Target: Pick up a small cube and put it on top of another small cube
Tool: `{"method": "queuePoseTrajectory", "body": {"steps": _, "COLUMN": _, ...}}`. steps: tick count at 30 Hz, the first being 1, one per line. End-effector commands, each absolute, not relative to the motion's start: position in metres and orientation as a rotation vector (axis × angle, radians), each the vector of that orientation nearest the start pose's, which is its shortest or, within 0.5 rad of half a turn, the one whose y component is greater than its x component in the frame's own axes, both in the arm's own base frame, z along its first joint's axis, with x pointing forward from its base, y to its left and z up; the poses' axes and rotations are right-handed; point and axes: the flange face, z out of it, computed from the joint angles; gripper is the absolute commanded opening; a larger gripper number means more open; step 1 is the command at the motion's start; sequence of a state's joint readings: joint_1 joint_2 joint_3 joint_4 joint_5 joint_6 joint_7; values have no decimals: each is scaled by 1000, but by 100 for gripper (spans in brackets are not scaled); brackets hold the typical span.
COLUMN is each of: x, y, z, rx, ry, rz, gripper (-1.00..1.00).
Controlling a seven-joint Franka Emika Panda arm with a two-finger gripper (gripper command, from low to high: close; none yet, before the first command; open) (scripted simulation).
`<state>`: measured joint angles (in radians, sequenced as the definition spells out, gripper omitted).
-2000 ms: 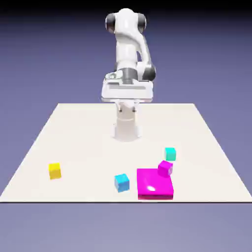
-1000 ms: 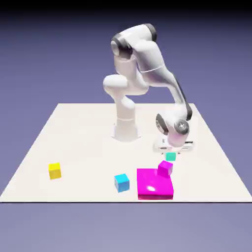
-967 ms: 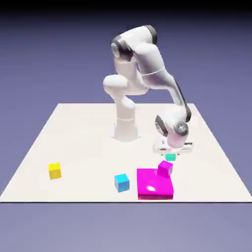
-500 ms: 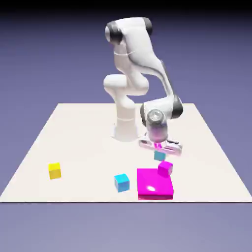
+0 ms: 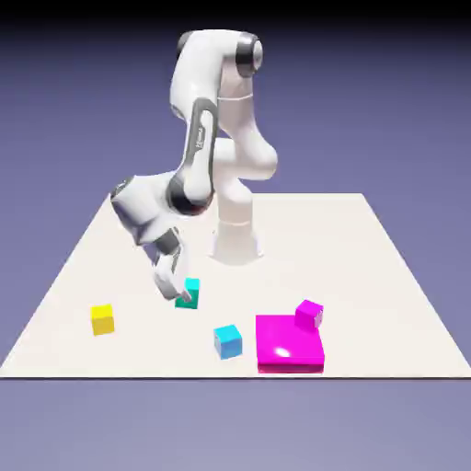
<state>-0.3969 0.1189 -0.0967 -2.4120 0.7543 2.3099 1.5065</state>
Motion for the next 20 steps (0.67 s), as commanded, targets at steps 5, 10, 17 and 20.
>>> {"method": "queuePoseTrajectory", "body": {"steps": 5, "x": 375, "y": -306, "z": 244, "rx": -235, "ry": 2677, "rz": 542, "gripper": -100}}
{"method": "queuePoseTrajectory", "body": {"steps": 10, "x": 308, "y": -384, "z": 232, "rx": 263, "ry": 2629, "rz": 491, "gripper": -100}}
{"method": "queuePoseTrajectory", "body": {"steps": 17, "x": 328, "y": -371, "z": 167, "rx": 285, "ry": 2631, "rz": 495, "gripper": -100}}
{"method": "queuePoseTrajectory", "body": {"steps": 20, "x": 324, "y": -375, "z": 181, "rx": 284, "ry": 2630, "rz": 495, "gripper": 100}}
